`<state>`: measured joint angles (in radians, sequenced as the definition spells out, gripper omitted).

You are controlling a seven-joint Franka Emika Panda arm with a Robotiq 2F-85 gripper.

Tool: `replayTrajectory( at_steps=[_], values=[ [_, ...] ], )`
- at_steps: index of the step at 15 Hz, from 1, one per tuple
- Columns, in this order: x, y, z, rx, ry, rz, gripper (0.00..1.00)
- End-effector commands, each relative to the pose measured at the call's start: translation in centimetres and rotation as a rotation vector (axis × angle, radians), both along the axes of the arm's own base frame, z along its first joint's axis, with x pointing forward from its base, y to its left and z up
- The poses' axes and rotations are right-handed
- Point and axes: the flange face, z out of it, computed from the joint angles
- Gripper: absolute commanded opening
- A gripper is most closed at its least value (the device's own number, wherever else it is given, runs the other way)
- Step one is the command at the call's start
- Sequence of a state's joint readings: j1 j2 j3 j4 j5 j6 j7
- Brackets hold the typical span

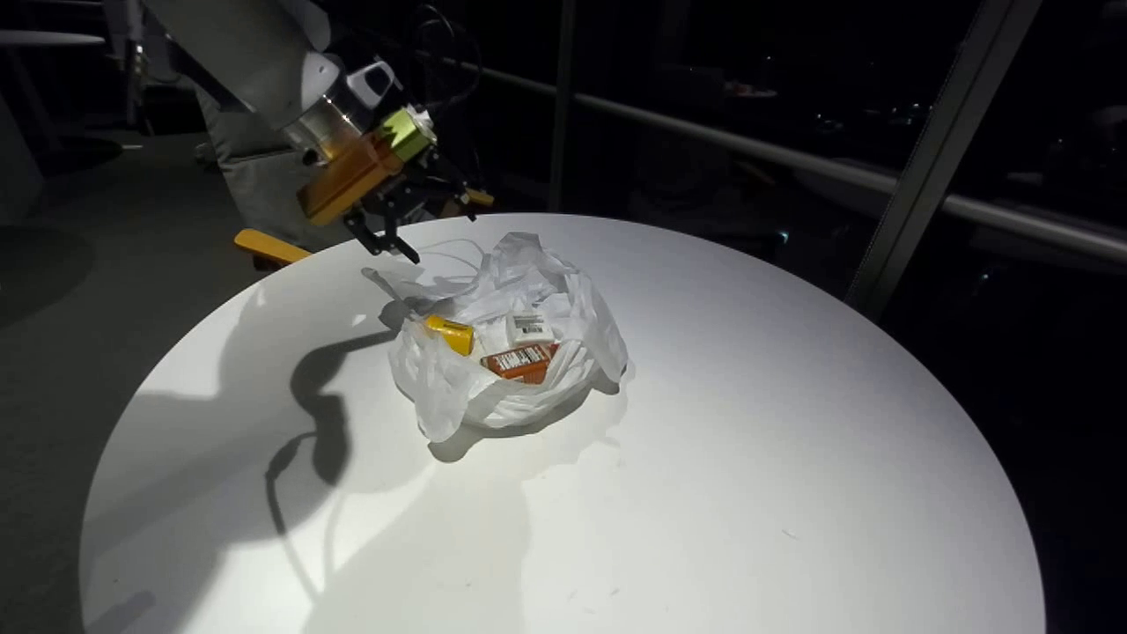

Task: Place the containers on the table inside the white plastic, pull up the plastic bag

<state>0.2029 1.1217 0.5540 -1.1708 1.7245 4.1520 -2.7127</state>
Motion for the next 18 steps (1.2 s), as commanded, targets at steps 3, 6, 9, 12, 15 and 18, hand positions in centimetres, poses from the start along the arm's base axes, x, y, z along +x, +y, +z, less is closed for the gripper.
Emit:
replayTrajectory(
  at_steps=[3,6,9,12,15,18],
  values=[
    [2.0,-1.9,0.0,-0.083,-0.051,0.033,1.0],
    [2.9,-2.8,0.9,-0.093,-0.083,0.008,1.0],
    [3.3,-3.2,0.8,-0.107,-0.099,-0.007,1.0],
    [3.2,-3.2,0.0,-0.123,-0.095,-0.016,1.0],
    [3.0,-3.2,-0.6,-0.137,-0.087,-0.026,1.0],
    [3.1,-3.2,-0.8,-0.146,-0.095,-0.048,1.0]
  ],
)
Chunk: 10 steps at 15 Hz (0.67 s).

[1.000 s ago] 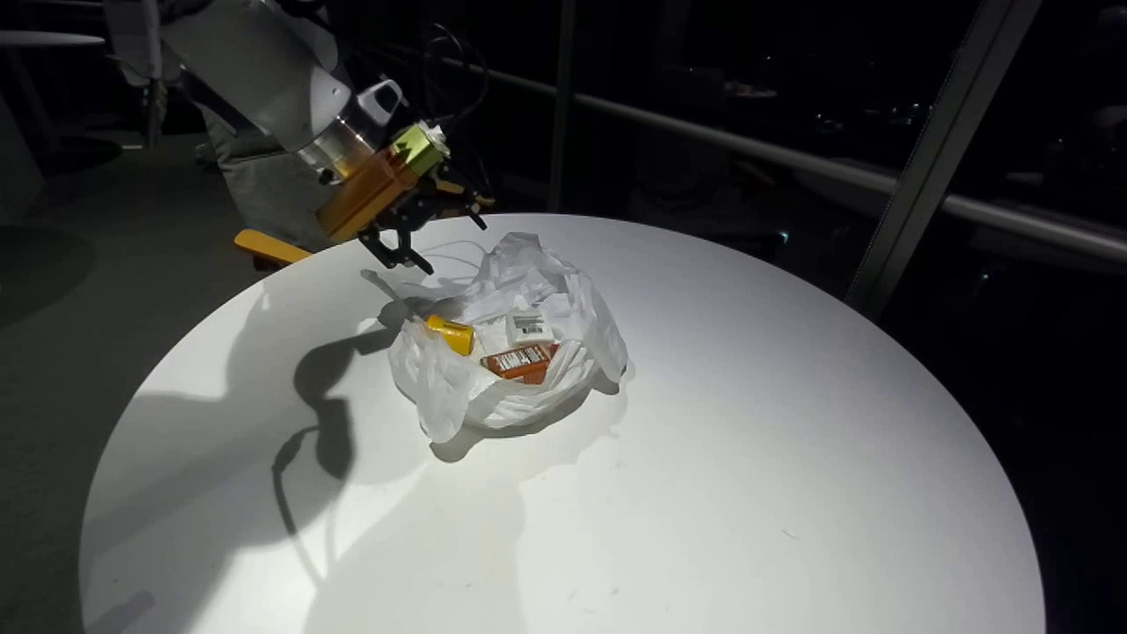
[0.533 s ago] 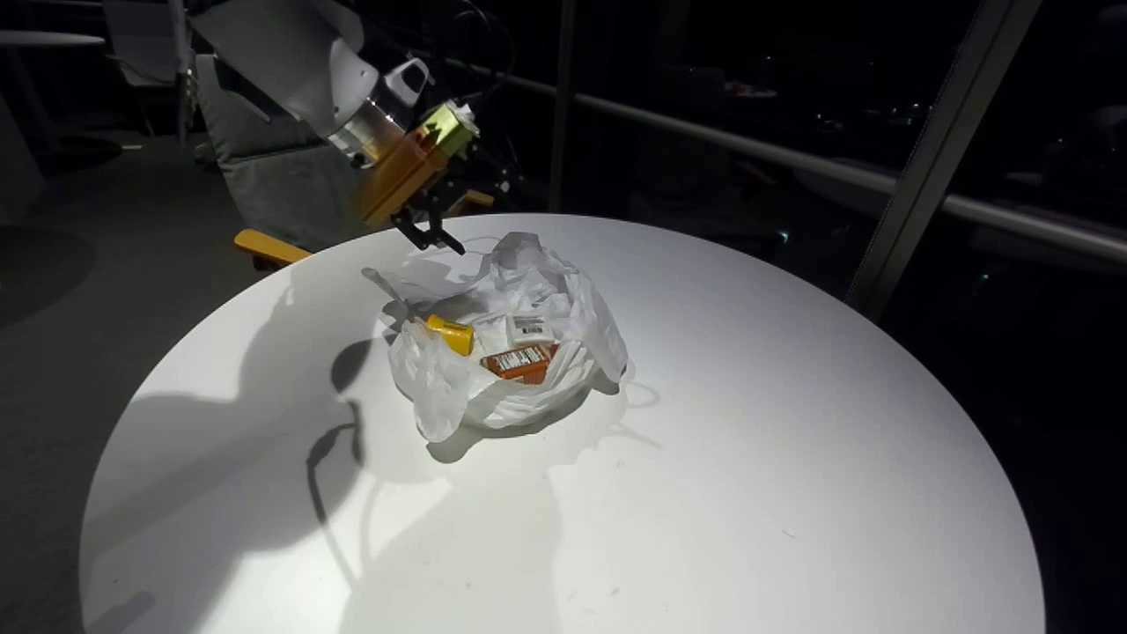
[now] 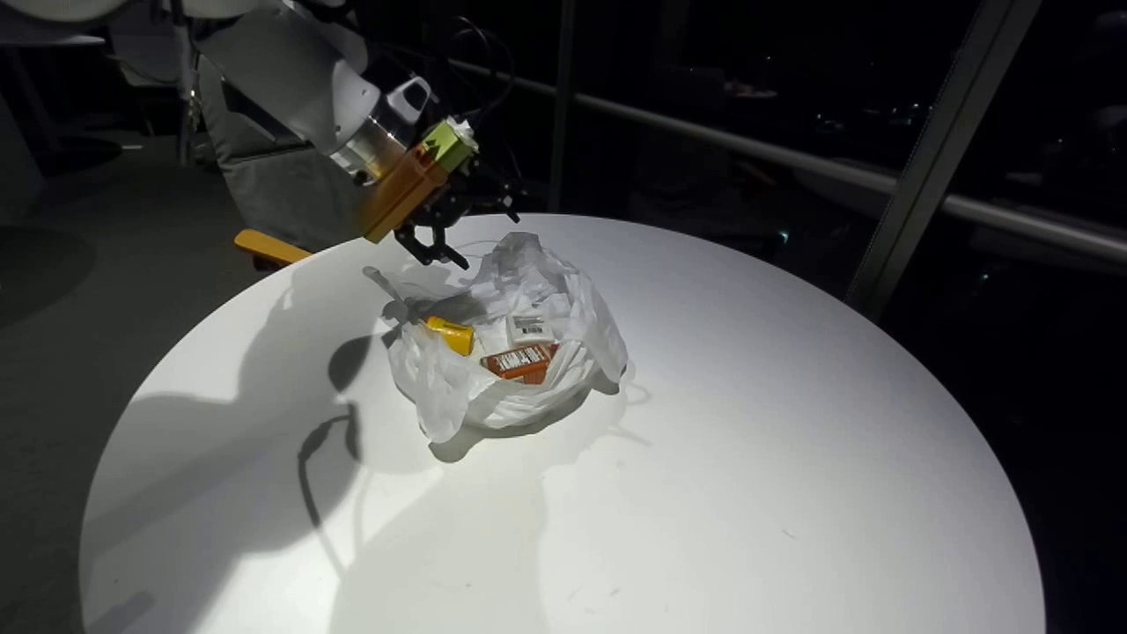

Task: Place the containers on the table inside the white plastic, pull up the plastic bag

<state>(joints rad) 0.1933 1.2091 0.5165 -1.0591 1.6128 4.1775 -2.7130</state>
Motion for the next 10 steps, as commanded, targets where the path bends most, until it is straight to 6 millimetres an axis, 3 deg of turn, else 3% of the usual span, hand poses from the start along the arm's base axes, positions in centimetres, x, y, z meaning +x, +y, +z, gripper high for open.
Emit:
replayTrajectory(
  at_steps=[1,2,3,5,10],
  values=[
    [0.51,0.26,0.75,-0.052,-0.027,-0.021,1.0],
    [0.53,0.26,0.83,-0.056,-0.03,-0.024,1.0],
    [0.58,0.24,0.85,-0.059,-0.033,-0.028,0.75],
    [0.57,0.17,0.89,-0.068,-0.036,-0.029,0.68],
    [0.72,0.0,1.22,-0.085,-0.05,-0.041,0.28]
  ],
)
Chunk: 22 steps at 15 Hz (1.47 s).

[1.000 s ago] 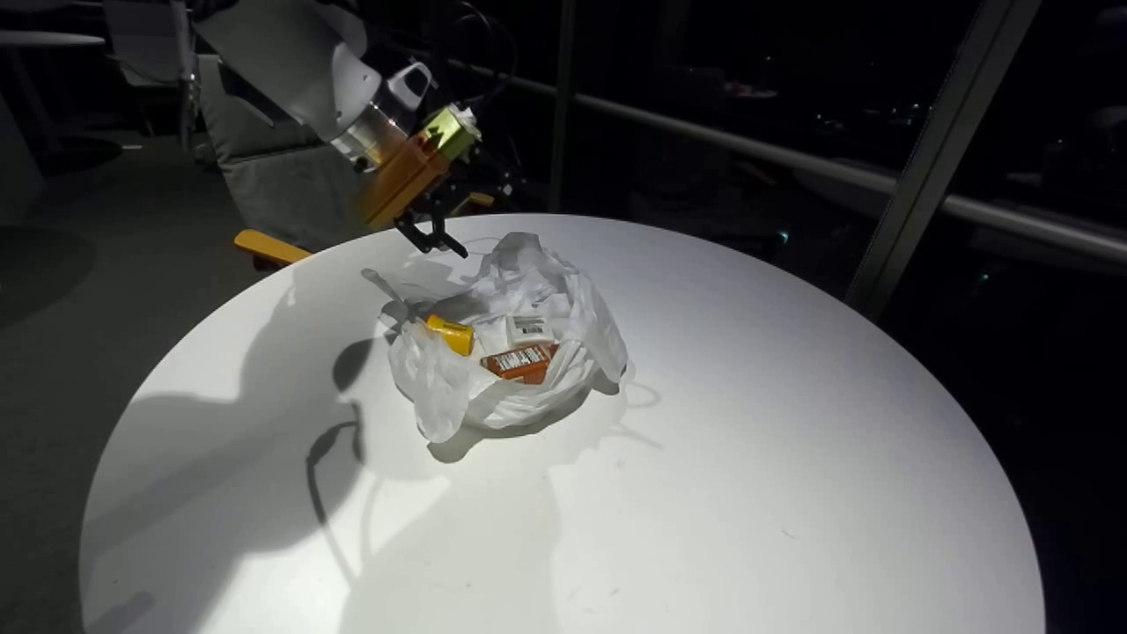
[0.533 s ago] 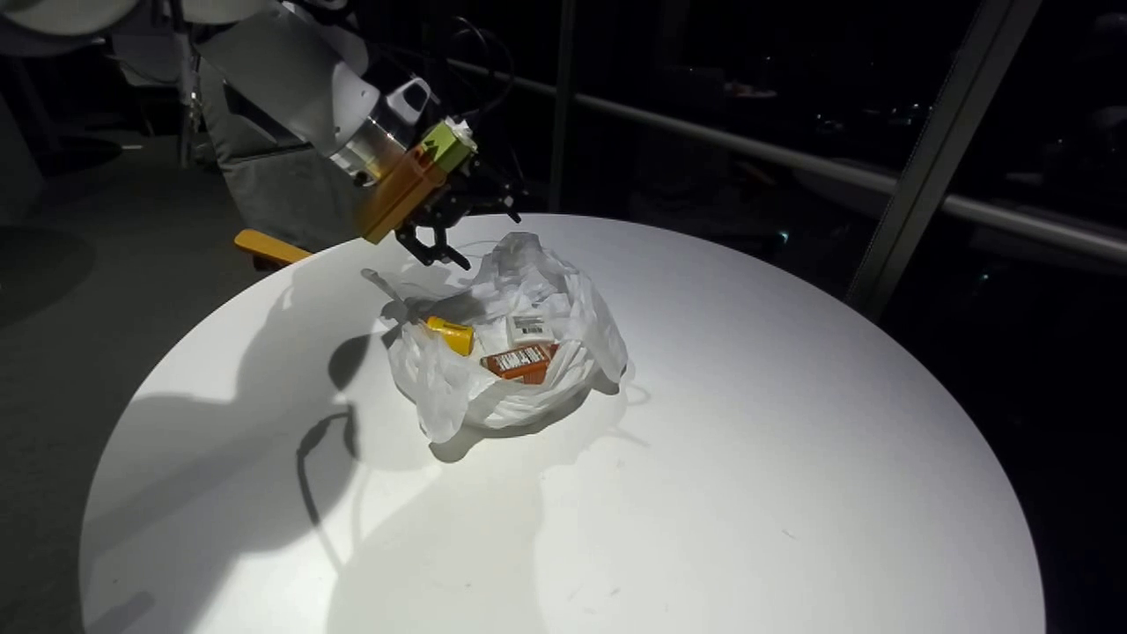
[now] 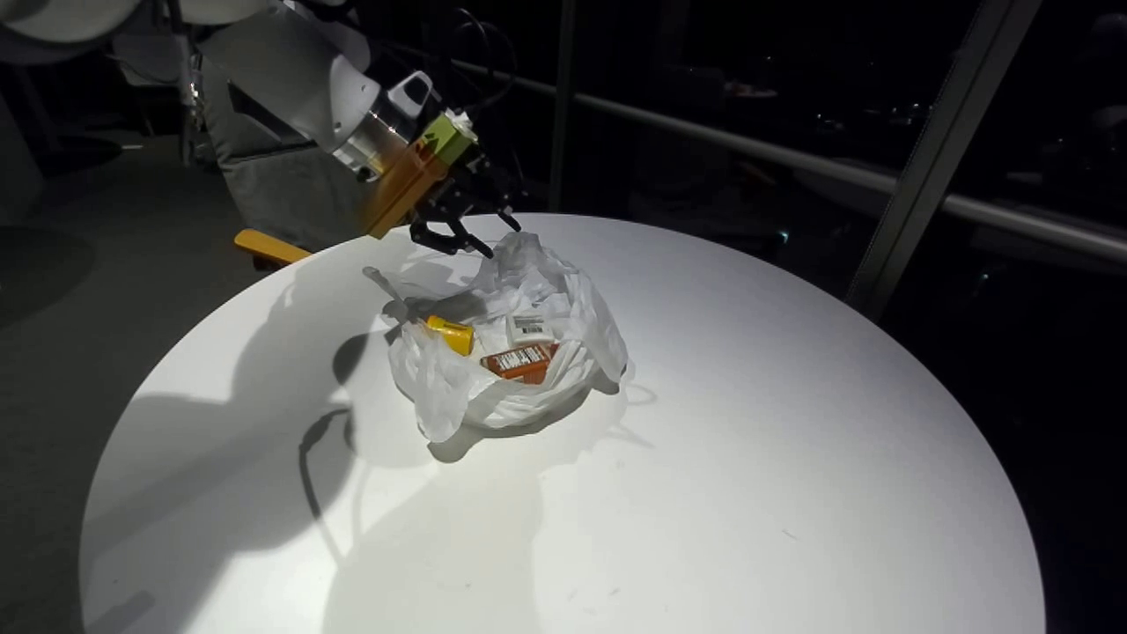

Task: Place the containers on the table inside the white plastic, pull up the plastic bag

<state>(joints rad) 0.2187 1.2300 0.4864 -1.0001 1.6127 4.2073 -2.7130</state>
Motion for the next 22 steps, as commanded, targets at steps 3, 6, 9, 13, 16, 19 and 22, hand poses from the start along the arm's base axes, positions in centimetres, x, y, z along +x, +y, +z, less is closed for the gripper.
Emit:
replayTrajectory(
  at_steps=[3,6,9,13,16,19,22],
  values=[
    [0.2,0.1,1.0,-0.049,-0.015,-0.025,0.08],
    [-0.5,-0.6,1.8,-0.017,0.024,-0.067,0.0],
    [-2.2,-1.8,4.0,-0.014,0.06,-0.159,0.03],
    [-4.9,-3.0,8.1,0.001,0.101,-0.229,0.01],
    [-7.6,-3.2,10.8,0.097,0.166,-0.26,0.0],
    [-9.6,-3.9,11.8,0.204,0.244,-0.305,0.0],
    [-10.8,-5.0,11.0,0.192,0.297,-0.288,0.0]
  ],
)
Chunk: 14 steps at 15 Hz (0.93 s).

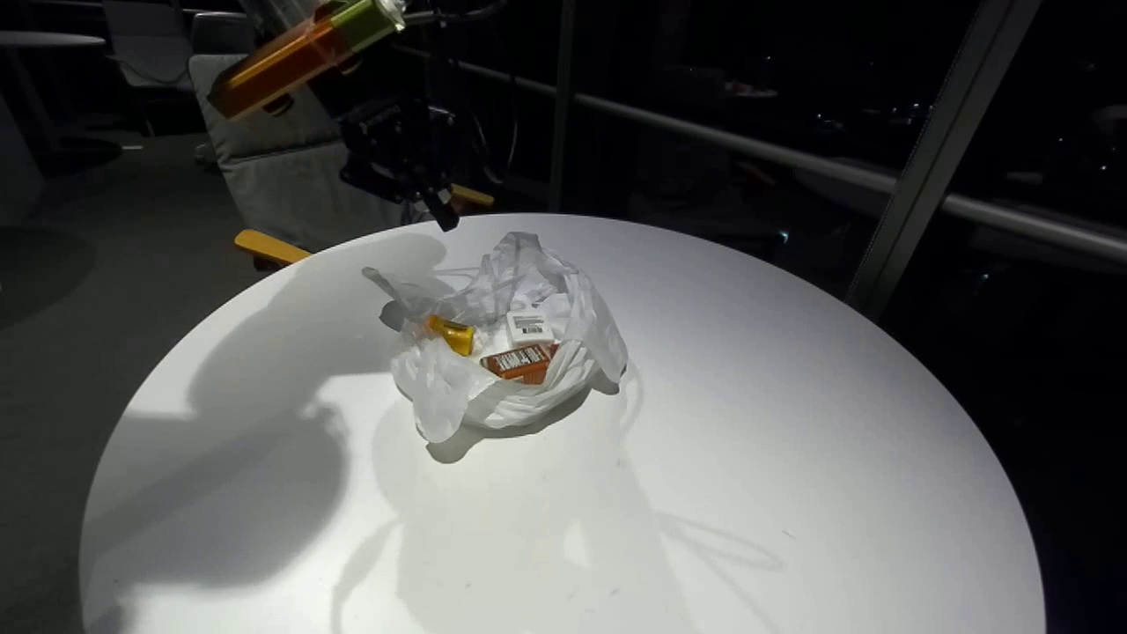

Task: Place the containers on the table inside the white plastic, pull up the plastic bag

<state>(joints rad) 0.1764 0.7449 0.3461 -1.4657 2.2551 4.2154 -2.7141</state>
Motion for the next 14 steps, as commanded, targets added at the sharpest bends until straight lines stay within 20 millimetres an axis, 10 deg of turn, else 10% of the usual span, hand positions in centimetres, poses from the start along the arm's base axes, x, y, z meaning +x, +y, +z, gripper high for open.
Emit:
replayTrajectory(
  at_steps=[1,10,14],
  values=[
    [-1.9,-1.9,-0.5,-0.037,0.077,0.068,0.26],
    [-2.3,-2.0,-9.5,-0.026,0.112,0.428,0.87],
    [-5.0,-3.3,-8.8,0.033,0.169,0.422,1.0]
  ],
)
